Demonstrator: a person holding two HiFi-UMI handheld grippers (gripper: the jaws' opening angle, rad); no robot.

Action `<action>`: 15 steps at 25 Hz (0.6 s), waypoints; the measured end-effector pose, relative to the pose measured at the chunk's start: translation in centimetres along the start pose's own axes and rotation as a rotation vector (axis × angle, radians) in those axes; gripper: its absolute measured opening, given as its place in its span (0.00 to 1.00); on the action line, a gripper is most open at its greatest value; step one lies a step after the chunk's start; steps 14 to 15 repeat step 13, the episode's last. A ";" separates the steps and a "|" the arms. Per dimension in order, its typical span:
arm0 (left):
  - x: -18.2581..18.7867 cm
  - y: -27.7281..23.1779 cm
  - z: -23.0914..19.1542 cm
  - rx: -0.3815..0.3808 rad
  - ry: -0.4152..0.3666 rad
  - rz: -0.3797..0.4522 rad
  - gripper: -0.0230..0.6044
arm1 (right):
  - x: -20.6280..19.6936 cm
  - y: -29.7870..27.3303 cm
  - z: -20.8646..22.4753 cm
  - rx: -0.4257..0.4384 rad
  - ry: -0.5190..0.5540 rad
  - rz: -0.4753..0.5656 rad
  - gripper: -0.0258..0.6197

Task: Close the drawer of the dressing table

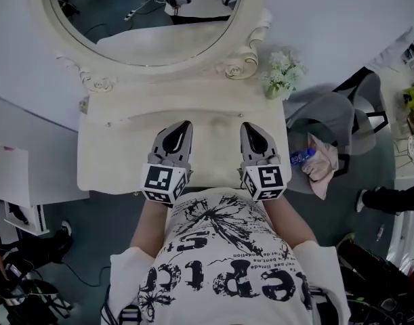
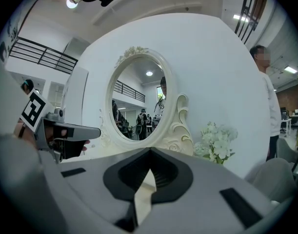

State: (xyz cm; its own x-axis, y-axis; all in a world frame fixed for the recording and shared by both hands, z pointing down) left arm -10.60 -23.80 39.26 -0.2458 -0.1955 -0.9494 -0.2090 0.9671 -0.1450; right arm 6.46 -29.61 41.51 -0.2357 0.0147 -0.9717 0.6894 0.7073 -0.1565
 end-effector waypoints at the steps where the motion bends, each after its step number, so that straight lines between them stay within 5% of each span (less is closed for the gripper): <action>1: 0.0 0.0 0.0 0.000 -0.001 0.000 0.07 | 0.0 0.0 -0.1 0.002 -0.001 0.001 0.07; 15: -0.1 -0.5 0.0 -0.017 -0.008 -0.005 0.07 | -0.1 -0.4 -0.2 0.007 0.013 0.006 0.07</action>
Point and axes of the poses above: the fingertips, and each gripper's own axes: y backward along the fingers, z to its right, x out of its top, the point moved 4 cm from there along y, backward along the fingers, and after that the axes turned 13 degrees about y, right-handed, at the moved point
